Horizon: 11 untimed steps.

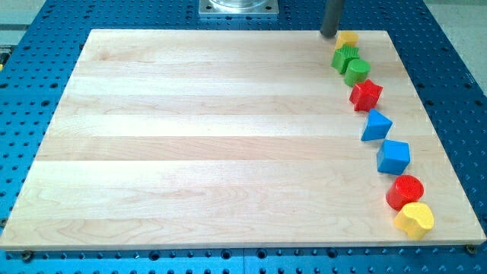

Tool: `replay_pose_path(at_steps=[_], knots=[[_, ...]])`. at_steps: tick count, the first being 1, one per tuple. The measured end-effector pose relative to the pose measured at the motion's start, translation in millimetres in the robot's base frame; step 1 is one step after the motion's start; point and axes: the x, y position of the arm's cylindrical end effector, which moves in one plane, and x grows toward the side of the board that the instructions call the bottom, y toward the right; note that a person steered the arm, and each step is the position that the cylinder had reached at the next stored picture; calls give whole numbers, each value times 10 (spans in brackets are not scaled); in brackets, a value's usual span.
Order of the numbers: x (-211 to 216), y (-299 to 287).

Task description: Move the hexagon to the top center side

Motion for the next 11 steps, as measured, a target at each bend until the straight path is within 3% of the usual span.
replay_pose_path(at_steps=[4, 6, 8, 11], knots=[[-2, 434], [294, 1235], [473, 1185], [490, 455]])
